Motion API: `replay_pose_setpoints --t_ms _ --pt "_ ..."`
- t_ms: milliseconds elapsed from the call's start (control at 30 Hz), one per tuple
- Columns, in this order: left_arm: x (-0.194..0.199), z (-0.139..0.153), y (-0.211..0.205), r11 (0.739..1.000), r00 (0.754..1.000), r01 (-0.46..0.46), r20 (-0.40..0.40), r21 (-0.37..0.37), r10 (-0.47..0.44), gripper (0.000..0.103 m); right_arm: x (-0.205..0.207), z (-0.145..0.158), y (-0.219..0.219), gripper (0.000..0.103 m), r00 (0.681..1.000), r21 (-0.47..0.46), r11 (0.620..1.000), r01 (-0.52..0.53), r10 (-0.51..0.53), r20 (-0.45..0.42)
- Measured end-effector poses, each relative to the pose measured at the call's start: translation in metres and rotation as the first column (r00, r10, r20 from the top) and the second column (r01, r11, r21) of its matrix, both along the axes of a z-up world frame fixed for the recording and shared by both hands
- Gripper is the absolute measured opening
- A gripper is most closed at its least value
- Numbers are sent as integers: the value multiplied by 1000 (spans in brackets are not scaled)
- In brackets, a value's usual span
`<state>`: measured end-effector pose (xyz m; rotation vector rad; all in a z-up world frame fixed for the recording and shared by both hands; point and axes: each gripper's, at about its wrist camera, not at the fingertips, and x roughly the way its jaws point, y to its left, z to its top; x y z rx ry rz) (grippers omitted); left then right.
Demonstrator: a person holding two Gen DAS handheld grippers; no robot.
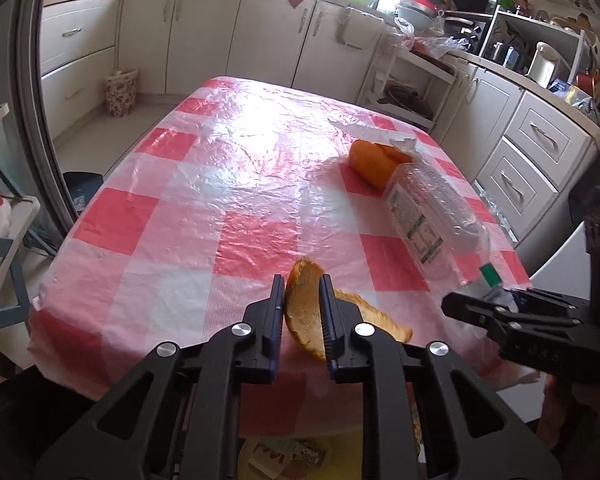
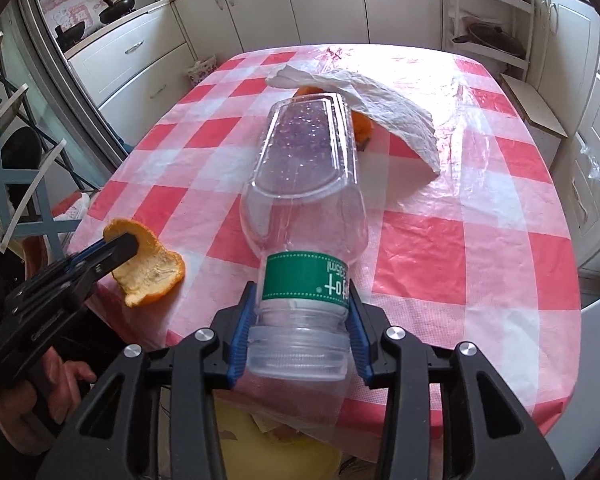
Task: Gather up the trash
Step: 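Grasp the other orange peel with the left tool while the right tool holds the bottle, then carry the orange peel over the bucket and open the left tool while the right tool holds the bottle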
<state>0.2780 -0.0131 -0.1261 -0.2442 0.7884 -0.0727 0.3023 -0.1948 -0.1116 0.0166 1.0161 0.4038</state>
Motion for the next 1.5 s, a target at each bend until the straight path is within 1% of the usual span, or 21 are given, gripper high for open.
replay_pose_setpoints --t_ms 100,133,267,333,400,433,500,567,633,700,733,800,967,1033,1067,1133,1167,1200,1267,1400,1500 --pt "-13 8 0 1000 1000 17 13 -1 -17 13 -1 0 -10 41 1000 56 998 19 -18 -22" --pt "-19 11 -1 1000 1000 24 18 -2 -24 13 -1 0 -15 41 999 93 995 31 -27 -41" --pt "-36 22 -1 999 998 46 37 7 -46 11 -2 -2 -35 41 991 246 966 83 -55 -118" --pt "-41 25 -2 998 998 53 40 15 -54 10 -3 -4 -42 41 987 297 949 108 -67 -144" --pt "-40 23 -3 998 998 59 29 22 -60 9 -6 -5 -48 41 984 325 937 130 -82 -157" --pt "-37 20 -5 997 998 66 5 30 -66 9 -7 -5 -49 41 983 334 933 137 -87 -160" --pt "-34 14 -4 998 999 48 -12 36 -48 9 -9 -5 -51 41 982 346 927 146 -93 -165" --pt "-34 12 0 1000 999 28 -24 15 -27 10 -10 -5 -51 41 981 350 924 152 -98 -166" --pt "-39 14 3 1000 1000 8 -4 2 -8 13 -11 -4 -52 41 981 355 922 156 -101 -168" --pt "-47 19 7 1000 1000 -10 22 4 10 29 -10 -5 -52 41 980 358 920 156 -101 -169" --pt "-51 21 9 1000 999 -24 36 5 23 33 -8 -5 -52 41 980 358 920 156 -101 -170" --pt "-53 22 13 999 997 -54 52 3 54 47 -7 -5 -52 41 980 359 920 158 -102 -171" --pt "-34 10 11 999 999 -53 11 -9 53 48 -7 -6 -51 41 981 355 922 154 -99 -169" --pt "-23 6 4 999 999 -33 1 -8 33 48 -7 -6 -50 41 981 353 923 151 -97 -166" --pt "-20 4 1 1000 1000 -21 -10 -7 21 47 -7 -6 -50 41 982 351 924 149 -95 -164" --pt "-12 -1 -6 1000 1000 -3 -30 -5 3 27 -7 -6 -50 41 982 351 925 146 -94 -162" --pt "-8 -3 -10 1000 999 16 -46 9 -16 13 -6 -6 -50 41 982 354 924 146 -93 -163" --pt "-6 -4 -14 999 999 25 -46 22 -24 7 -6 -6 -51 41 982 358 922 147 -93 -165" --pt "-10 -1 -18 999 999 39 -33 30 -38 5 -5 -8 -53 41 980 376 914 154 -93 -175" --pt "-21 7 -17 998 998 53 -25 13 -53 4 -6 -9 -59 41 974 428 887 174 -92 -206" --pt "-35 14 -15 998 998 63 -18 7 -63 4 -11 -5 -61 41 974 455 873 175 -87 -207"
